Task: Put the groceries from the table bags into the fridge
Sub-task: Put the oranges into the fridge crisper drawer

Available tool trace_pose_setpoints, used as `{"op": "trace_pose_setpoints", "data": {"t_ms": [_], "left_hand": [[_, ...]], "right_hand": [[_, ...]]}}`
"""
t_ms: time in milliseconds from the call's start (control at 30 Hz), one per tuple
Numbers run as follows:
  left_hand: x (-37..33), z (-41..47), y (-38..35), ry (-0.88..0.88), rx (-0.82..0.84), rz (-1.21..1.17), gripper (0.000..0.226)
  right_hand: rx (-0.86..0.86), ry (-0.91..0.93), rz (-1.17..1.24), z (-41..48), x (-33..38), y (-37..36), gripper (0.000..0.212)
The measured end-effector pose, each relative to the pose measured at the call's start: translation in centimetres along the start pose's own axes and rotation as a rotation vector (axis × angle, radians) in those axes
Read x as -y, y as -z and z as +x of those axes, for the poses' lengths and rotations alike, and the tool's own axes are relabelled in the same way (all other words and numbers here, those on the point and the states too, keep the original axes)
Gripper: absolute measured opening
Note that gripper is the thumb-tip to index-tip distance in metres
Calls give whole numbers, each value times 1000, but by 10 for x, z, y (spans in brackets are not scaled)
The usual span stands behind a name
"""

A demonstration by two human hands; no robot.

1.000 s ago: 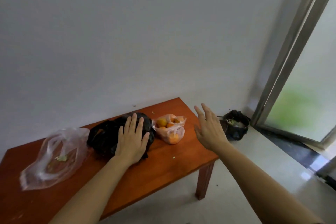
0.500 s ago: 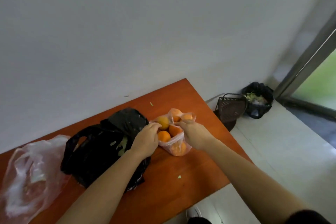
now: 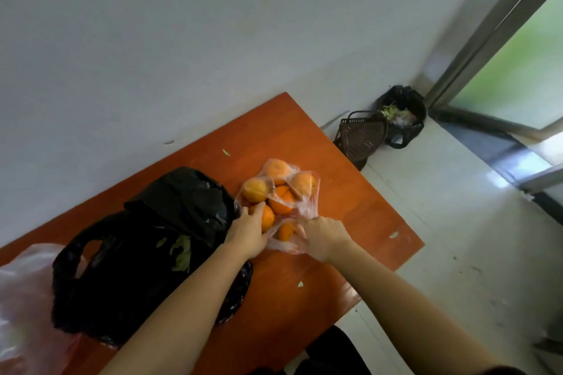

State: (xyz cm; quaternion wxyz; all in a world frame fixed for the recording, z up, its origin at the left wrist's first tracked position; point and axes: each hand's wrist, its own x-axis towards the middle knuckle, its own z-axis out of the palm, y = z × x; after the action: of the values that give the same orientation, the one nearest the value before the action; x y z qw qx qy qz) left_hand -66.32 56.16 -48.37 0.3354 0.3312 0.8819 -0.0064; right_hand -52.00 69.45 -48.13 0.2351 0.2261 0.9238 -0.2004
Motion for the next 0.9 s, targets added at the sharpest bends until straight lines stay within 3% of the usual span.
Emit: {"op": "trace_pose_setpoints", "data": {"t_ms": [200,433,700,900], "left_hand": [[10,18,-17,24,-26,-12,79],[19,28,-31,5,-85,6,86],[22,23,-21,-12,-83,-87,81],[28,-3,-6,-41,-138,-218,77]], "right_hand": [[36,-130,229,12,-2,-31,107],[-169,-27,170,18,2,-49,86],[-185,-39,183,19,5,-46,89],[-155,79,164,16,8,-25,79]]}}
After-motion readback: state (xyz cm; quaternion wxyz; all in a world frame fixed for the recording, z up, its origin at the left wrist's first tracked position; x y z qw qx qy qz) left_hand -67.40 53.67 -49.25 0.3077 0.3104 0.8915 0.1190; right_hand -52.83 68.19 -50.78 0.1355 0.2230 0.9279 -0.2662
